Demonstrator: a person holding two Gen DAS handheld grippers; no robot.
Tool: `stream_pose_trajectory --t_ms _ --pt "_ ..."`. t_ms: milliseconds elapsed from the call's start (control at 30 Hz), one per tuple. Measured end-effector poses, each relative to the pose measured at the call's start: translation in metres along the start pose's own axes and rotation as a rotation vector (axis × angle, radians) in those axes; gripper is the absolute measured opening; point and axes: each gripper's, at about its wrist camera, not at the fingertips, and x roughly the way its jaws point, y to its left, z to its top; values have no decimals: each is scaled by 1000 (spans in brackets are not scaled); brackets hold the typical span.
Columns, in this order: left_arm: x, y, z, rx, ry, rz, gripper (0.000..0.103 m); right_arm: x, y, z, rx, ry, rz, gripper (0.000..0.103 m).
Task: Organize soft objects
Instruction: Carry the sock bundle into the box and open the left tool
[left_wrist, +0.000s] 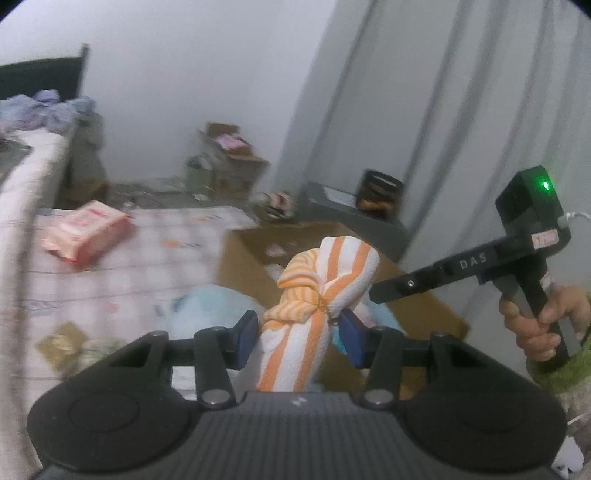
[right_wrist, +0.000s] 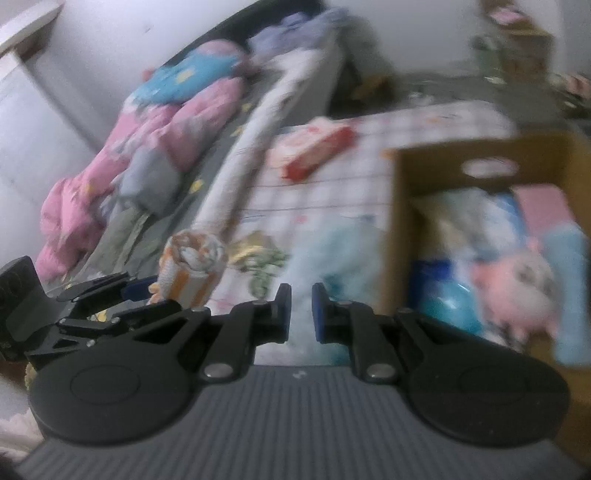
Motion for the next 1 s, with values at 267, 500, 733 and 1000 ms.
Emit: stream_pose_trajectory --t_ms 267,500,733,1000 --pt "55 -28 -4 -13 104 -92 49 -22 -81 -49 155 21 -113 12" --pt "120 -44 5 -104 267 -169 49 -39 -106 -68 225 -56 -103 14" --pt "204 -73 13 -238 424 -214 49 -87 -119 -83 230 -203 -181 15" --pt "278 -117 5 -383 507 -252 50 -126 -146 -114 312 -291 -208 16"
